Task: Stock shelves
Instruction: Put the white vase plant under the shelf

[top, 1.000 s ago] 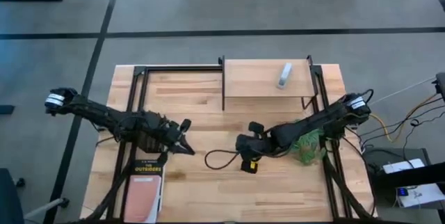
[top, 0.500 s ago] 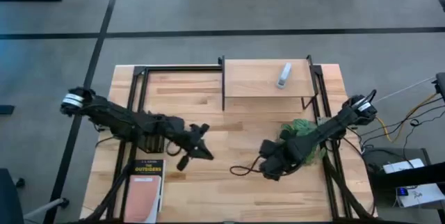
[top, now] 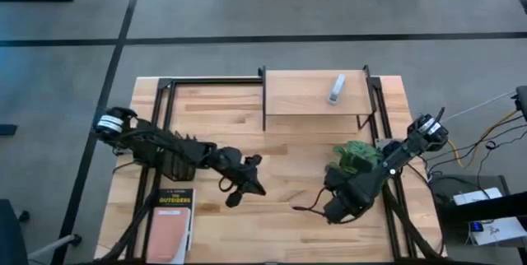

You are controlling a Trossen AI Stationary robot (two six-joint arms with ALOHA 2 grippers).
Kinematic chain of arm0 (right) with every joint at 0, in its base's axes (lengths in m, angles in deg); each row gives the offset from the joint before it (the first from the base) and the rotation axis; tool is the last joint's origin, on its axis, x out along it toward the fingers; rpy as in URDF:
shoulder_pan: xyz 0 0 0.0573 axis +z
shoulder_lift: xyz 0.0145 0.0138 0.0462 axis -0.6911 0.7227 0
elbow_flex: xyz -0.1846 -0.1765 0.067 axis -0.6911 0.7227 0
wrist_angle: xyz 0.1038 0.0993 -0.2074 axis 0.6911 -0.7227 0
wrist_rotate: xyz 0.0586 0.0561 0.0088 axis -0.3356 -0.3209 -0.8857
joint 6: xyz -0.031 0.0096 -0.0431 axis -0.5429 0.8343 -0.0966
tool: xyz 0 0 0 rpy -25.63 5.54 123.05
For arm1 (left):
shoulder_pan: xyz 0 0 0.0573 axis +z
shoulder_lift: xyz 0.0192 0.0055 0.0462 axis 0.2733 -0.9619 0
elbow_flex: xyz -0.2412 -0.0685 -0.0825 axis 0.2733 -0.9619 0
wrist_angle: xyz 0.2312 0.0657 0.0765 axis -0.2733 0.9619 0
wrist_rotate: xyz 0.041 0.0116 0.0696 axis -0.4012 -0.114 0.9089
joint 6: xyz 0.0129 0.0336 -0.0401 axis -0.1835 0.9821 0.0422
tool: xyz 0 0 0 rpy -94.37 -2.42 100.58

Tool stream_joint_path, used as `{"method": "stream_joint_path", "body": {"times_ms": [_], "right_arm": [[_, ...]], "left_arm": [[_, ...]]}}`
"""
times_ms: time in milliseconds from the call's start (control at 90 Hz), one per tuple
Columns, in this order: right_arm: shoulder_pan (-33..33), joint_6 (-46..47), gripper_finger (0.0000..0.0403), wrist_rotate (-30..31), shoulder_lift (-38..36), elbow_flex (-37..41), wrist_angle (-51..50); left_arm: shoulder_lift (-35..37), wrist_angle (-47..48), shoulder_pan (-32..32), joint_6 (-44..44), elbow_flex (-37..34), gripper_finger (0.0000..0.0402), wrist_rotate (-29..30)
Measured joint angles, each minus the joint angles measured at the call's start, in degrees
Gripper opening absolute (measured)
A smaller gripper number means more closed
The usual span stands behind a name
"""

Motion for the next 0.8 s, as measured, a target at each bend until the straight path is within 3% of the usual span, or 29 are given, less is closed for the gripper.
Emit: {"method": "stream_joint_path", "body": {"times_ms": [222,356,433,800], "right_arm": [[2.6,2.4,0.0000,-1.2,0.0,0.6,-3.1],[3.0,2.5,0.0000,-8.2,-1.2,4.7,-3.4],[3.0,4.1,0.0000,-10.6,-4.1,8.1,-3.8],[3.0,18.7,0.0000,-9.0,-22.5,22.0,-0.4]], "left_arm": [[-4.1,-0.4,0.0,-1.5,0.0,0.0004,0.0],[-5.1,-1.6,0.0,-3.0,0.0,0.0004,0.0],[-5.3,-2.2,0.0,-3.0,0.0,0.0004,0.0],[-5.3,-4.1,0.0,-2.7,0.0,0.0004,0.0]]}}
